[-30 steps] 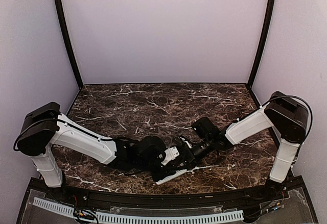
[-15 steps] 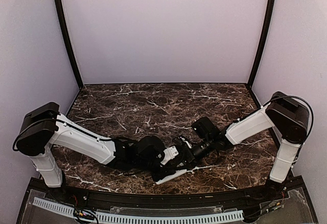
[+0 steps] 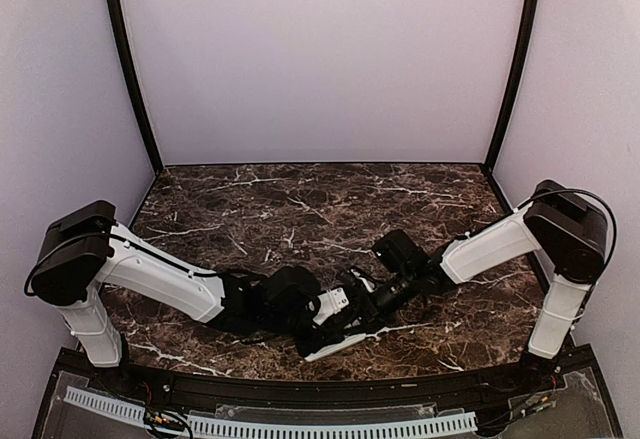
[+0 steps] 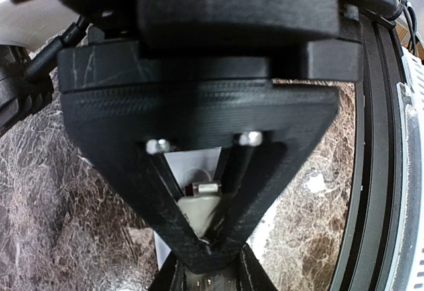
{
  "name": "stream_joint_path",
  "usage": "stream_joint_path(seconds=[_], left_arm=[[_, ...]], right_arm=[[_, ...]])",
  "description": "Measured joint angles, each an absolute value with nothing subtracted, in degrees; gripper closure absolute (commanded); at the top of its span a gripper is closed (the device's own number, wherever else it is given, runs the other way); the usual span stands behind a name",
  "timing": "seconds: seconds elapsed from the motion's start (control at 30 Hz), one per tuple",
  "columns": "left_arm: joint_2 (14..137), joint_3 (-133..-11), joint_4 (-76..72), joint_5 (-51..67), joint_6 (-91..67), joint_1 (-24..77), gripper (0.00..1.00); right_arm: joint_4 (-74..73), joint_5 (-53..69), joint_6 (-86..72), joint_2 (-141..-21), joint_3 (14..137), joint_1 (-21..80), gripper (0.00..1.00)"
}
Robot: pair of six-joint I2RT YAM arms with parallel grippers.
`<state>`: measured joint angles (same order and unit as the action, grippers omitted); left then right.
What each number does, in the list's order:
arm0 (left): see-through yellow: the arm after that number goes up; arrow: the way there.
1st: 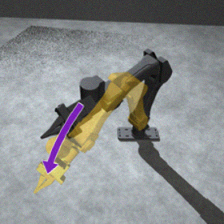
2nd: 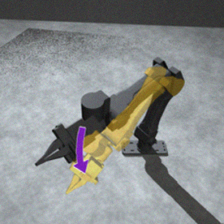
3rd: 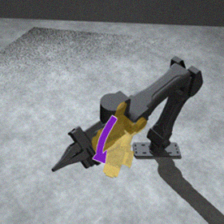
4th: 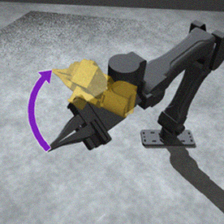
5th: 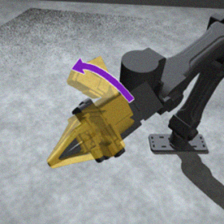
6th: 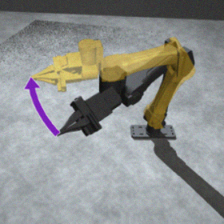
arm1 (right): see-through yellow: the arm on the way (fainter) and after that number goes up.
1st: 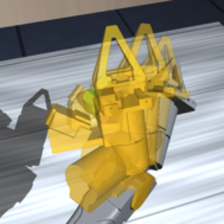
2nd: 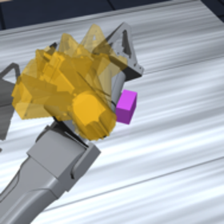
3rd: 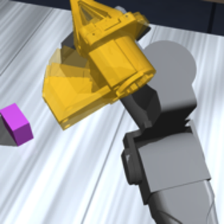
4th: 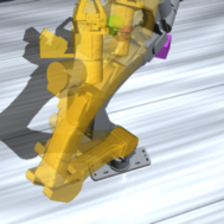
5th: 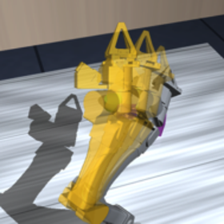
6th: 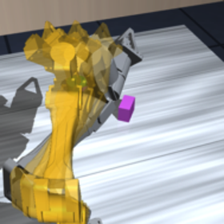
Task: Load the batteries into the remote control
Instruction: Place the battery cover on the remote control without the battery cover.
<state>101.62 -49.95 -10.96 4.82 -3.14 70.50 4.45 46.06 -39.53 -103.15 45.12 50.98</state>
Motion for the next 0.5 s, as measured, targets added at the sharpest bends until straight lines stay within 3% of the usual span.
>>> stream_joint_path(seconds=[0.5], left_arm=[[101.56,-49.69,-10.85,5.67,-2.52,70.37,0.78]], right_arm=[[-7.46,40.36,-35.38,-100.25,49.06,51.20,0.69]])
